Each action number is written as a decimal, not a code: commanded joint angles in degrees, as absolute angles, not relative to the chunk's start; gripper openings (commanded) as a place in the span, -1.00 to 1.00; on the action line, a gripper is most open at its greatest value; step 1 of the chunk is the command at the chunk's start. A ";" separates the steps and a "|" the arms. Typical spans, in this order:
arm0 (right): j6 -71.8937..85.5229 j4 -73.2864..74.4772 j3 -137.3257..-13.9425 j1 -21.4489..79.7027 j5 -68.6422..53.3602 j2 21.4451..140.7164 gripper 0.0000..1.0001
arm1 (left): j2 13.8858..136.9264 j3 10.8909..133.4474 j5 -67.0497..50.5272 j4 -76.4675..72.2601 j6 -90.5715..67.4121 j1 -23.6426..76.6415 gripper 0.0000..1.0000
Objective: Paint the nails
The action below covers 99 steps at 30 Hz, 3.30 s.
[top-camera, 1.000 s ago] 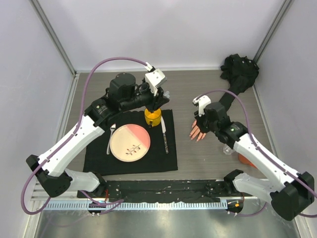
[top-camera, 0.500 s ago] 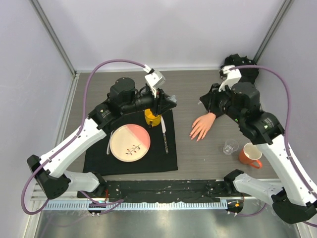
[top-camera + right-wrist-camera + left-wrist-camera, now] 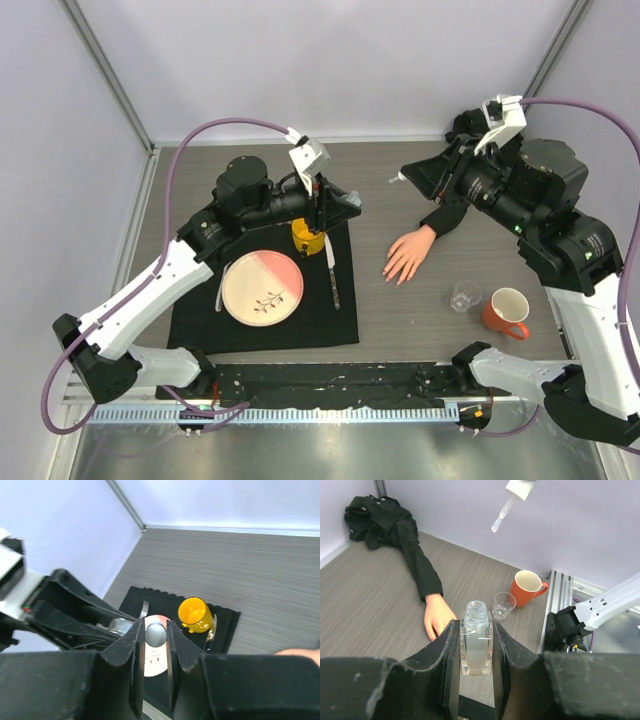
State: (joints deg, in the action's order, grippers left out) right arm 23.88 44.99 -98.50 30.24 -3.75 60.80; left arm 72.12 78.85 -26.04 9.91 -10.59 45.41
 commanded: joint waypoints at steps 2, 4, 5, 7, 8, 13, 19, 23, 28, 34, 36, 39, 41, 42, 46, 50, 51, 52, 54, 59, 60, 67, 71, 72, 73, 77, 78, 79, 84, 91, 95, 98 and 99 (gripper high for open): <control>25.40 46.49 -104.67 30.06 -11.59 64.59 -0.99 | 73.30 82.18 -30.49 7.29 -10.72 45.53 -1.00; 25.57 46.93 -105.82 30.06 -13.00 66.26 -0.98 | 73.39 82.27 -31.63 7.82 -9.76 45.53 -1.00; 25.84 46.41 -106.52 30.15 -13.44 66.44 -0.98 | 73.30 82.27 -32.86 8.17 -9.06 45.53 -1.00; 26.10 46.23 -107.40 30.23 -14.50 67.14 -0.99 | 72.78 81.65 -34.18 9.05 -6.78 45.53 -1.00; 26.19 46.93 -108.79 30.23 -15.02 67.67 -0.99 | 72.51 81.39 -35.76 9.31 -5.81 45.53 -1.00; 26.54 50.44 -111.88 30.15 -19.68 70.13 -0.99 | 71.28 80.42 -37.00 11.25 -1.15 45.53 -1.00; 27.16 53.43 -112.15 30.15 -23.63 71.10 -0.99 | 71.37 80.86 -36.74 12.13 1.67 45.53 -1.00; 27.25 53.97 -110.22 30.15 -23.47 70.58 -0.98 | 71.28 81.12 -36.65 12.13 1.76 45.53 -1.00; 27.95 53.00 -108.99 30.15 -23.55 70.22 -0.99 | 71.54 81.65 -36.56 12.92 2.46 45.53 -1.00; 27.77 52.91 -107.93 30.23 -23.03 70.14 -0.99 | 71.81 82.09 -36.47 13.18 2.55 45.53 -1.00; 27.69 52.91 -107.14 30.23 -22.68 70.05 -0.99 | 71.81 82.09 -36.47 13.18 2.55 45.53 -1.00; 27.69 52.47 -106.61 30.23 -22.59 69.96 -0.98 | 71.54 82.00 -36.30 13.18 2.55 45.53 -1.00; 27.77 52.12 -106.35 30.23 -22.50 69.87 -0.99 | 71.63 82.00 -36.30 13.18 2.55 45.53 -1.00; 27.77 52.03 -106.17 30.23 -22.59 70.05 -0.99 | 71.80 82.09 -36.30 13.18 2.46 45.53 -1.00; 27.51 51.94 -105.82 30.23 -22.85 70.14 -0.99 | 71.98 82.18 -36.12 13.10 2.46 45.53 -1.00; 27.25 52.03 -105.21 30.23 -22.85 70.05 -0.99 | 72.24 82.27 -36.04 13.18 2.46 45.53 -1.00; 27.25 52.03 -105.12 30.23 -22.85 70.14 -0.98 | 72.25 82.27 -35.95 13.10 2.46 45.53 -1.00; 27.16 52.03 -105.12 30.23 -23.20 70.22 -0.99 | 72.25 82.27 -35.86 13.10 2.46 45.53 -1.00; 27.16 51.94 -105.20 30.23 -23.55 70.49 -0.99 | 72.51 82.35 -36.03 13.18 2.46 45.53 -1.00; 26.90 51.68 -105.29 30.23 -24.17 71.10 -0.99 | 72.95 82.79 -35.77 13.27 2.55 45.53 -1.00; 26.89 51.59 -105.29 30.23 -24.34 71.10 -0.98 | 73.30 82.88 -35.86 13.27 2.64 45.53 -1.00; 26.63 51.59 -105.12 30.23 -25.40 71.63 -0.99 | 74.00 83.50 -35.77 13.18 2.29 45.53 -1.00; 26.54 51.42 -105.29 30.23 -25.75 72.07 -0.99 | 74.18 83.67 -35.77 13.36 2.37 45.53 -1.00; 26.54 51.42 -105.21 30.32 -25.93 72.07 -0.98 | 74.18 83.67 -35.77 13.27 2.46 45.53 -1.00; 26.63 51.42 -104.86 30.32 -25.93 72.07 -0.99 | 74.27 83.76 -35.51 13.27 2.37 45.53 -1.00; 26.11 51.33 -103.45 30.76 -26.10 71.90 -0.99 | 74.44 84.20 -34.81 13.45 2.64 45.53 -1.00; 25.76 51.42 -102.84 31.28 -26.28 71.72 -0.99 | 74.53 84.46 -34.54 13.45 2.55 45.53 -1.00; 25.32 51.85 -101.87 31.55 -26.11 71.54 -0.98 | 74.53 84.20 -34.54 13.19 2.55 45.53 -1.00; 21.72 51.06 -96.42 36.72 -22.16 70.93 -0.98 | 75.76 85.08 -34.19 13.27 2.20 45.53 -1.00; 25.82 50.19 -91.24 49.12 -0.27 71.46 -0.99 | 77.34 84.73 -35.15 7.66 -1.56 45.53 -1.00; 25.75 51.85 -95.87 49.48 1.93 72.42 -0.92 | 77.61 84.20 -36.74 2.65 -4.83 45.62 -1.00; 26.28 55.28 -102.03 49.40 1.94 74.96 -0.84 | 77.52 83.50 -36.91 0.27 -5.71 45.53 -1.00; 26.54 56.07 -103.09 49.48 1.93 75.41 -0.72 | 77.52 83.50 -37.09 0.26 -5.71 45.61 -1.00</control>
State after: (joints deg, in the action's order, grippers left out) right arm 23.29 52.07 -98.04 47.09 5.69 72.20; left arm 78.61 81.49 -34.70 18.94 -3.14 44.97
